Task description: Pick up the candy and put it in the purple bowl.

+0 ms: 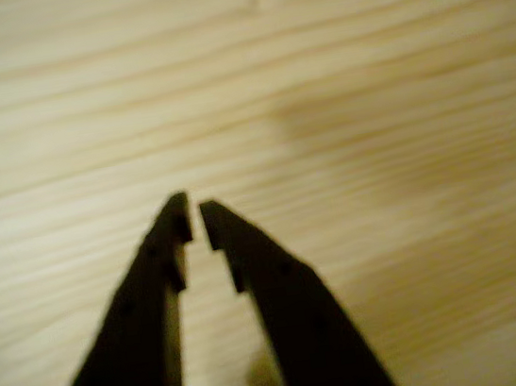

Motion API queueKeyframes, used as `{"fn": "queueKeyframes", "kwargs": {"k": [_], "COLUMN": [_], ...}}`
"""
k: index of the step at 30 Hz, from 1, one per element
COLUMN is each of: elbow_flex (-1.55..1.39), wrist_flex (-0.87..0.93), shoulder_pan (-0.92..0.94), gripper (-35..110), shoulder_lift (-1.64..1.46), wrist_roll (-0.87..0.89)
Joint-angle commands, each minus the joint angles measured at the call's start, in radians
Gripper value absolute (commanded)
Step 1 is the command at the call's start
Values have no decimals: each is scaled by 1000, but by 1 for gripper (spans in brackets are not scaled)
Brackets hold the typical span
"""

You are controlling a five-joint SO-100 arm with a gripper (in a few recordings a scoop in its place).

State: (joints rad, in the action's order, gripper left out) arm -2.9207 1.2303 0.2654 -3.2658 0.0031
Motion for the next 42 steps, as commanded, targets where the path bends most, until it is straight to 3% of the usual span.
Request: {"fn": "queueKeyframes", "kwargs": {"k": [1, 42], "elbow_flex": [-3, -43], "wrist_flex": [14, 12], "shoulder_pan": [29, 75], "gripper": [-1, -1], "shoulder_lift": [-34, -34], "wrist_roll": [-8, -34]}}
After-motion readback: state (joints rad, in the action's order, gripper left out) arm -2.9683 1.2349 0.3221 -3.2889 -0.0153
